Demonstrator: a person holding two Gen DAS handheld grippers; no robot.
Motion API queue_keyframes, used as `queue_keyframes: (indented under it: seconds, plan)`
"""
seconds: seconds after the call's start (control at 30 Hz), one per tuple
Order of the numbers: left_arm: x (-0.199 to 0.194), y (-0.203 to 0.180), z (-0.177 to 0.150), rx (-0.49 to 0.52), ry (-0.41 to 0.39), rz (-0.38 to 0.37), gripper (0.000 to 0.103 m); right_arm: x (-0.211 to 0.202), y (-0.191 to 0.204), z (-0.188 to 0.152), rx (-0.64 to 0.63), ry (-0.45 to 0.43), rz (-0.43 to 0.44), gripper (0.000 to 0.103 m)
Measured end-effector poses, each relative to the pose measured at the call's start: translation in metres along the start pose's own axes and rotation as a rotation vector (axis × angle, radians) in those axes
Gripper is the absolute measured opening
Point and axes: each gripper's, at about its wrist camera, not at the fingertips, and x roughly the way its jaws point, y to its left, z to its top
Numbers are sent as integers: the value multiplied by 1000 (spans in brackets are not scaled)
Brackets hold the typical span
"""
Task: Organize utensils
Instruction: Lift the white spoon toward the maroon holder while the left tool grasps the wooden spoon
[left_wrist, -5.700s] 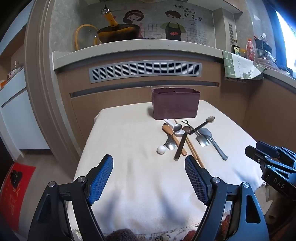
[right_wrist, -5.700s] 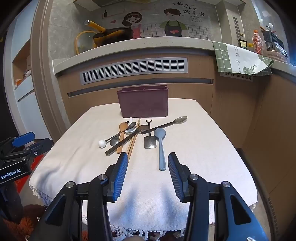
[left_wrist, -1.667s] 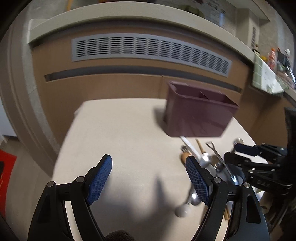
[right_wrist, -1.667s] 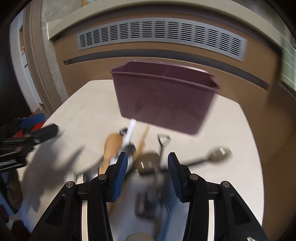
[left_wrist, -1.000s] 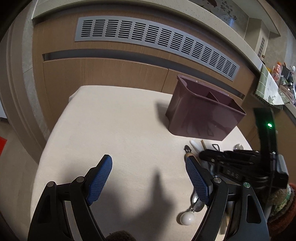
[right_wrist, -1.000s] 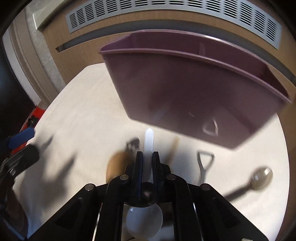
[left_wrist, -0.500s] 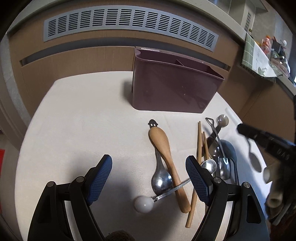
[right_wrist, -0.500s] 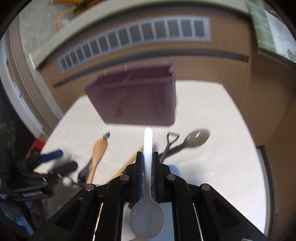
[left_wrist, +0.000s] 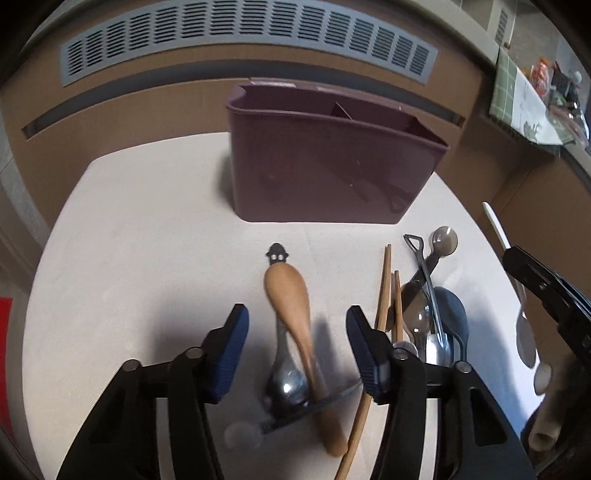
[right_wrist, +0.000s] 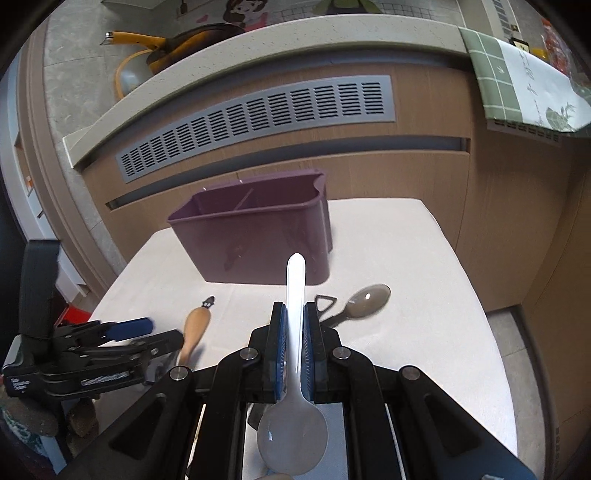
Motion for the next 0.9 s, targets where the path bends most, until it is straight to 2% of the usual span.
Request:
queue_keyframes:
  seconds: [0.1,0.2,0.27,0.33,0.4,0.5,0.7,0.9]
  plan:
    - [20,-3,8,5,48,31,43,0,-4,-5,9,2,-2,9]
    - [35,-5,15,14,83,63,41,0,-7,-7,16,6,-5,9]
    - [39,-10,18,40,76,94,40,1,-9,-8,19,11,-6,9]
    - [42,-13,22,63,73,100,32,3,-9,-9,24,17,-3,9]
    - [41,-13,22,77,56,97,32,5,-8,-9,29,20,-3,9]
    - [26,-10,18,82,-3,67,32,4,-6,-8,30,16,5,9]
    - [-39,0,12,69,-170,8,32,-2,-3,-6,26,-11,13,9]
    - [-86,6,9,67,-295,-8,32,-12,4,0,11,-51,14,9]
